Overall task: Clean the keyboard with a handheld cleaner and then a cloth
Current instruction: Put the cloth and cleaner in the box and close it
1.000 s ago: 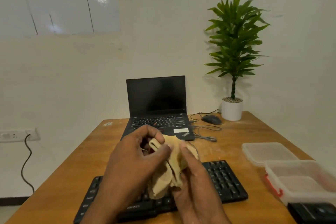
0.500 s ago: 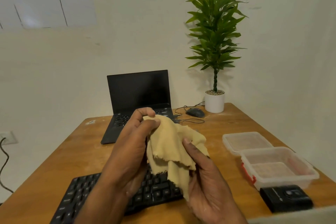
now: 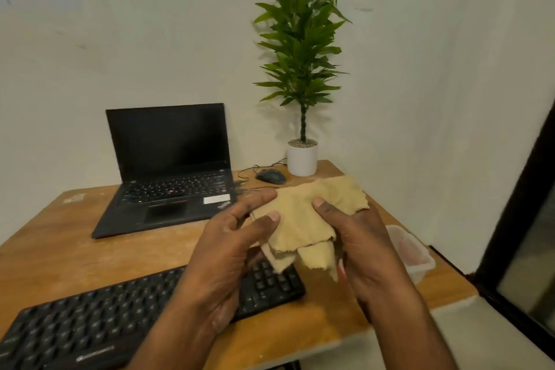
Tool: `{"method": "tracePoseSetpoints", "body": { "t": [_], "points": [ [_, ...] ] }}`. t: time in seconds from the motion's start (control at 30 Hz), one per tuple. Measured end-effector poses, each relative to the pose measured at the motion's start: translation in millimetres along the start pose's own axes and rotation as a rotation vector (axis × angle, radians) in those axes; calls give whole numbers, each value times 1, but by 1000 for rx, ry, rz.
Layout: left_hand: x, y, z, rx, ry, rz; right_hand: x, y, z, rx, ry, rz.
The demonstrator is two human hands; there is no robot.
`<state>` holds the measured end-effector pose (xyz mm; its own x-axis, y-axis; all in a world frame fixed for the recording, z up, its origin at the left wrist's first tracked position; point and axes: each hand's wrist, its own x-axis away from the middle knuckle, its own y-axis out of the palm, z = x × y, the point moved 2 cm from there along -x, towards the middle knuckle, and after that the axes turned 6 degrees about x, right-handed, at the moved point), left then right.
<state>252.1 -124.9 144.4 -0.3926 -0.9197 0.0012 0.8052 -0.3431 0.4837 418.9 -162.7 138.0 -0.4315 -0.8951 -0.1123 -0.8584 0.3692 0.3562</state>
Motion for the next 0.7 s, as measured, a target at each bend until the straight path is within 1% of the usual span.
{"method": "tracePoseSetpoints", "body": {
  "t": [0.13, 0.3, 0.4, 0.53, 0.63, 0.7],
  "points": [
    [-19, 26, -22, -89, -8, -51, -14, -46, -17, 249, -20, 83],
    [-51, 59, -57, -224, -42, -132, -32, -103, -24, 383, 21, 177],
    [-72, 70, -82, -344, -67, -190, -42, -136, -21, 551, 26, 285],
    [-88, 80, -106, -685, 7, -223, -50, -161, -13, 820, 9, 335],
    [-93, 86, -113, -1073, 145, -227, -54, -167, -8, 1121, -21, 348],
    [-95, 88, -116, -1215, 207, -203, -57, -167, -6, 1301, -44, 341]
  ]
}}
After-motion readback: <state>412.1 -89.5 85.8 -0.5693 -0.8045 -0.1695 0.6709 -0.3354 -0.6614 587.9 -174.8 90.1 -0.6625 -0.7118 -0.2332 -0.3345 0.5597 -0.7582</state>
